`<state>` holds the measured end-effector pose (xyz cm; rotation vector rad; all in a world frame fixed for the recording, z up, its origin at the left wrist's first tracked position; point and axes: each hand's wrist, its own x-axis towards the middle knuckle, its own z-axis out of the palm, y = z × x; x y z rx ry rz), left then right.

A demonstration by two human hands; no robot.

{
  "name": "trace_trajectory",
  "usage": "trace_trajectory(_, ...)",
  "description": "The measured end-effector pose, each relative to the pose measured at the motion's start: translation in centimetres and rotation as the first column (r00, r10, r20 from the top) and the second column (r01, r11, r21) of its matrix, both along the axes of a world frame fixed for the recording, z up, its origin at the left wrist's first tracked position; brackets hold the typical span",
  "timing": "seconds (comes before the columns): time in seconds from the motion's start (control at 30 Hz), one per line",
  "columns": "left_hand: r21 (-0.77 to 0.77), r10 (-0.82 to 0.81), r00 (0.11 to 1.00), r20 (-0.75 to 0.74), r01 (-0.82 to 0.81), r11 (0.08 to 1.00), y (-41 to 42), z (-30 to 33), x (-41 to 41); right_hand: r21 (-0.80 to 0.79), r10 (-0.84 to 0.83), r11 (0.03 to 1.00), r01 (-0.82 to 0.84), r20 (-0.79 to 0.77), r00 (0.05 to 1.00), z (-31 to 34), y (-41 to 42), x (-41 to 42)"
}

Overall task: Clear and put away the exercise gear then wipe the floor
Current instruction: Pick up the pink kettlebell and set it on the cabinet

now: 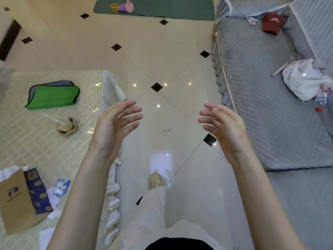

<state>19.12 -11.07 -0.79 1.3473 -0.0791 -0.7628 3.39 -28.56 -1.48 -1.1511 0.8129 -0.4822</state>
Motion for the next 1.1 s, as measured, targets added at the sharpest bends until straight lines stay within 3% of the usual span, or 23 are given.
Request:
trace_trajectory(0.5, -0.009, 0.029, 0.999, 0.038, -0.029, 1.000, -12.3, 1.3, 18.3, -0.004, -0.013, 1.000, 0.013, 0.008, 1.000, 0.8, -12.9, 17.5)
trace_trajectory(1.1, 0.045, 0.190, 0.979, 0.074, -0.193, 0.980, -34.0, 0.6, 36.9, 0.014, 0.127, 0.992, -0.126, -0.051, 0.991, 1.1, -37.3, 39.3)
